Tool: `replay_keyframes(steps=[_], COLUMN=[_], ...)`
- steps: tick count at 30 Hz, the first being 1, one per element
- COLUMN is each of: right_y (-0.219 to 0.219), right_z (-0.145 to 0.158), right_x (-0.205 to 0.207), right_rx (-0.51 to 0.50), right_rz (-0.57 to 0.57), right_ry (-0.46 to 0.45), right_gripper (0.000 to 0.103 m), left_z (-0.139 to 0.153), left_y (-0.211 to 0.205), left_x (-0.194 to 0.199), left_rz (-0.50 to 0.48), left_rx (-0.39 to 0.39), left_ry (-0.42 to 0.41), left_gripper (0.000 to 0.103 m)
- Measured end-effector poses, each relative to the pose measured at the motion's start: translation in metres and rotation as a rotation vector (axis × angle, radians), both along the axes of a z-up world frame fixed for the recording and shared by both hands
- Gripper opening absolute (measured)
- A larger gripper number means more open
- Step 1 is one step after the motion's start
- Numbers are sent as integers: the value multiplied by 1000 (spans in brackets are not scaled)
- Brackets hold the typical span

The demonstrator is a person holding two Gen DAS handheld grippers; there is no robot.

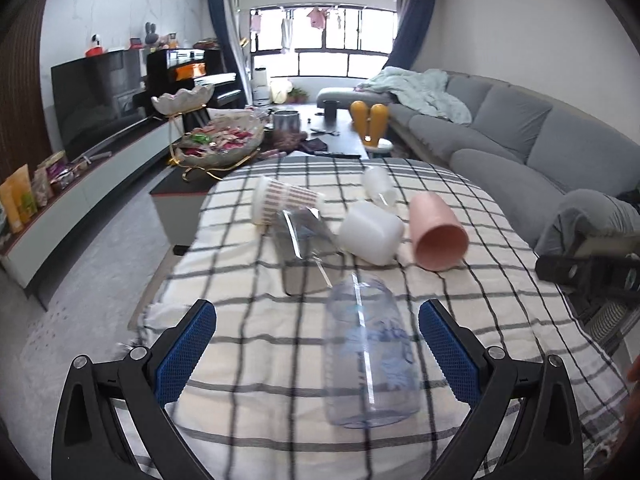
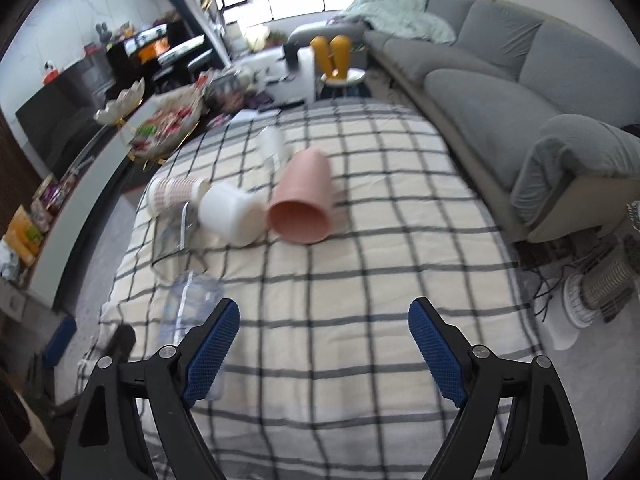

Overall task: Flip cup upside down
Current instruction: 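Grasp the clear cup with the left gripper while the right gripper opens and releases it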

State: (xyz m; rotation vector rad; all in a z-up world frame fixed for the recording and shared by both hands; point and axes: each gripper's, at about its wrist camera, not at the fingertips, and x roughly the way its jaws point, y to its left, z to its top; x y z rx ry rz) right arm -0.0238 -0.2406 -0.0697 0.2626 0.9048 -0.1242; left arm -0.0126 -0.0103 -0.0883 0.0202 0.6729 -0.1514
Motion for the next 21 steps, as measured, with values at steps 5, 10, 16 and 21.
replay_keyframes(steps=[5, 10, 16, 21], right_y=[-14, -22, -31, -36], right_z=[-9, -15, -24, -31], right_x=[-1, -2, -7, -6], right_rx=[27, 36, -8, -4], right_rz=[-33, -49, -77, -93], right_ry=[-5, -21, -60, -58], right_gripper=[90, 90, 90, 90], left_z=[-15, -23, -44, -55], left_y=[-8, -19, -30, -30], left_x=[-7, -16, -5, 2], left_rz=[-11, -25, -22, 11], left_rx=[-50, -27, -1, 9], left_ry=[-3, -32, 55, 101], left_gripper=[103, 103, 103, 100])
